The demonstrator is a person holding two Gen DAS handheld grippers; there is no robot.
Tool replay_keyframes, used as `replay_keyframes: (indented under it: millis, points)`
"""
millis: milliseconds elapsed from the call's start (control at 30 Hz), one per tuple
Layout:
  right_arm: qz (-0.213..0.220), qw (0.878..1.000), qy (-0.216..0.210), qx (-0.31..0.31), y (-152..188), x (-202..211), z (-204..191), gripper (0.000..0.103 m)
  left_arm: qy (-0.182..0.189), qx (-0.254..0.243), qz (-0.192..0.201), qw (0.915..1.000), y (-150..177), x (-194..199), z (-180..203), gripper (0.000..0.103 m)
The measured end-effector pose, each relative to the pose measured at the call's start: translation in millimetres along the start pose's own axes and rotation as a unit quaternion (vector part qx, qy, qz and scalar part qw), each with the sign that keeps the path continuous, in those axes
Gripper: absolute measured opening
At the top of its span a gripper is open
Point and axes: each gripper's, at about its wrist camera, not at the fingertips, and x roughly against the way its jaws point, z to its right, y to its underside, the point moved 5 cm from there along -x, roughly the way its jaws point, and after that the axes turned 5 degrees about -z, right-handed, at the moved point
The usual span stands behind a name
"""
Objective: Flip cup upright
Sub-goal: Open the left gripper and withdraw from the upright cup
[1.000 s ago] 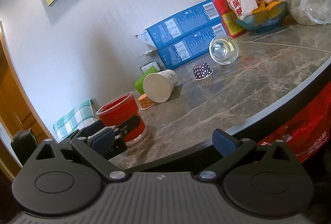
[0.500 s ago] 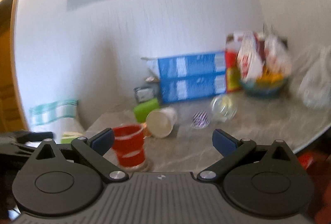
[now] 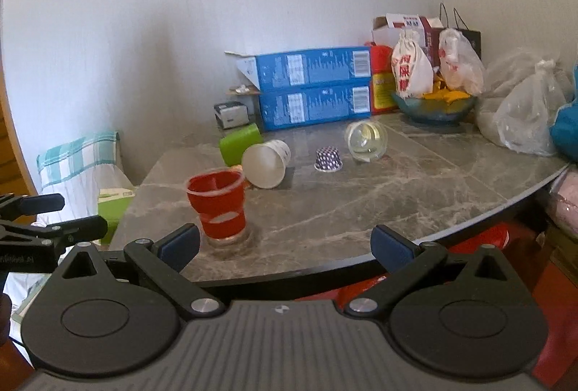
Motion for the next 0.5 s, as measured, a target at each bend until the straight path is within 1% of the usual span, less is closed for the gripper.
replay_keyframes:
  millis: [67, 233, 367, 500]
  points:
    - [0.007, 1.0, 0.001, 0.003, -1, 5, -3, 0.102, -0.001, 0.001, 0.004, 1.0, -2, 4, 2, 0.103]
    - [0.012, 1.0, 0.0, 0.009, -2, 6, -9, 0.102, -0.004, 0.004, 0.0, 1.0, -2, 8, 7, 0.103]
    - [0.009, 1.0, -0.004, 0.005, 1, 5, -8, 0.102, 0.002, 0.009, -0.006, 0.9999, -2, 8, 9, 0.103]
    - [0.007, 1.0, -0.005, 0.004, 3, 6, -7, 0.102, 0.003, 0.008, -0.003, 1.0, -2, 9, 12, 0.103]
